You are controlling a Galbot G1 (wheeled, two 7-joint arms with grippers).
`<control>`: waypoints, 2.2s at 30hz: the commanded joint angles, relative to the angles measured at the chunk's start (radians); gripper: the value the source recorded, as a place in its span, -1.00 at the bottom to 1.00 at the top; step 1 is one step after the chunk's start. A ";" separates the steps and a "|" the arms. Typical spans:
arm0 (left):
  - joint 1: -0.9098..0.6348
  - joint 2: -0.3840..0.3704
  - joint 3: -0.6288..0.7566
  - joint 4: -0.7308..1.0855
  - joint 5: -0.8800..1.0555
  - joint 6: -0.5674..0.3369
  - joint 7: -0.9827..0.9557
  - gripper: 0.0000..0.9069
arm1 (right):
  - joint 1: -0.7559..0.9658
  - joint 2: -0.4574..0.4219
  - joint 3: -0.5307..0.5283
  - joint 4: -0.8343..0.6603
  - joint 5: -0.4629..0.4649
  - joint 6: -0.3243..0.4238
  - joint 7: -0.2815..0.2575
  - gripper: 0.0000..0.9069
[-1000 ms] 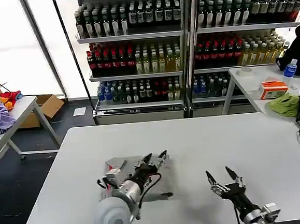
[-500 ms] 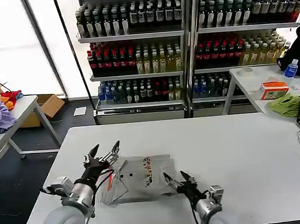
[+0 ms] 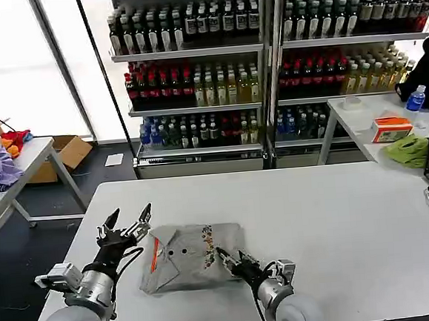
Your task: Fold and organize the clothes.
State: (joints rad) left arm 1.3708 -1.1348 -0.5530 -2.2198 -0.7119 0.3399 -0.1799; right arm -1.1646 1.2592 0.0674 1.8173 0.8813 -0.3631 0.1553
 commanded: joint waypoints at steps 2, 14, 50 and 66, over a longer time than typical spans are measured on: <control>0.032 -0.002 -0.032 -0.014 0.017 -0.004 0.013 1.00 | -0.029 -0.082 0.125 0.072 0.005 0.001 -0.043 -1.00; 0.033 -0.014 -0.015 -0.009 0.017 0.000 0.015 1.00 | -0.104 -0.264 0.306 0.110 -0.058 -0.005 -0.121 -1.00; 0.067 -0.030 -0.006 -0.015 0.054 0.011 0.044 1.00 | 0.148 -0.009 -0.030 -0.017 -0.473 -0.050 0.135 1.00; 0.062 -0.040 0.003 0.004 0.061 0.004 0.056 1.00 | 0.105 -0.006 -0.006 0.024 -0.550 -0.165 0.288 1.00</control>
State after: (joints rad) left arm 1.4260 -1.1770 -0.5491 -2.2147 -0.6543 0.3445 -0.1282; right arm -1.0657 1.2354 0.0932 1.7865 0.3908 -0.4960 0.3765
